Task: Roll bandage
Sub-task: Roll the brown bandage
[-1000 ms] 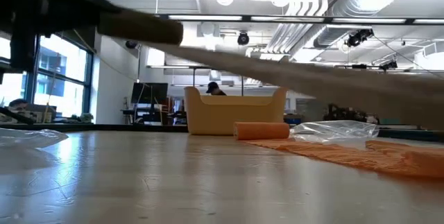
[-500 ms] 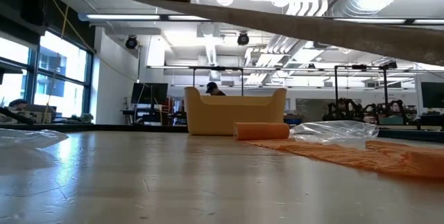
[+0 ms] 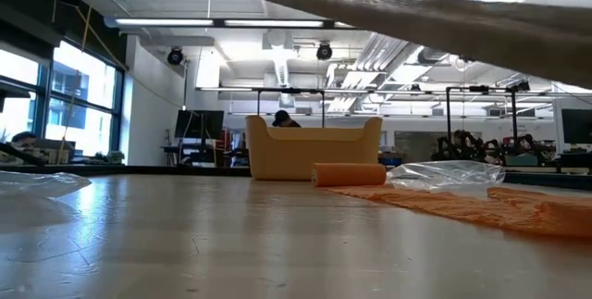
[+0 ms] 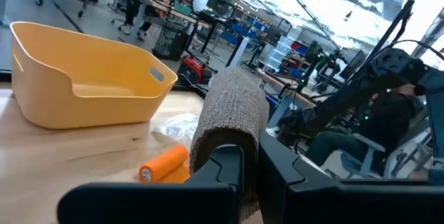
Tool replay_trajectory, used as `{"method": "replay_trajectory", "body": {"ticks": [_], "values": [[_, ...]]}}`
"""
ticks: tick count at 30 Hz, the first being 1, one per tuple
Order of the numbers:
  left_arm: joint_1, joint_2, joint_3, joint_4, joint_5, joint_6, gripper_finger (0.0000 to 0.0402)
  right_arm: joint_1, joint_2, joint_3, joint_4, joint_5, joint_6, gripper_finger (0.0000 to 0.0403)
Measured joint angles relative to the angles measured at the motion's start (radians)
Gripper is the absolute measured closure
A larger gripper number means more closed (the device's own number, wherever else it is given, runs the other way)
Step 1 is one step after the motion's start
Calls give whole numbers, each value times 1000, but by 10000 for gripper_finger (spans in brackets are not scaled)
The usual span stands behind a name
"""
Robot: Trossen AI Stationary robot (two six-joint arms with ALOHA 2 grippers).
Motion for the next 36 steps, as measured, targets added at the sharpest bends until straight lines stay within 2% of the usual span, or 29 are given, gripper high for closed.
{"method": "replay_trajectory", "body": {"ticks": [3,6,10,16,19,23,26,29,31,36], "values": [[-1,0,0,-53,-17,-1,390,-82,1,27,-28,2,-156,403],[0,1,-2,-180,-28,-70,390,-148,-1,69,-63,18,-275,403],[12,2,-34,-377,-6,-273,390,-200,-54,130,-202,21,-376,403],[34,3,-87,-639,53,-556,390,-230,-181,228,-344,137,-512,403],[63,3,-89,-743,142,-594,390,-240,-237,282,-377,243,-598,403],[108,8,-89,-790,316,-578,390,-290,-290,358,-356,407,-769,403],[127,9,-86,-776,414,-504,390,-370,-306,417,-341,447,-898,403],[117,10,-67,-775,480,-410,390,-491,-306,458,-338,444,-994,403],[91,10,-53,-768,493,-367,390,-590,-306,456,-323,402,-1023,403],[8,10,-40,-722,464,-326,390,-828,-292,343,-163,65,-958,403]]}}
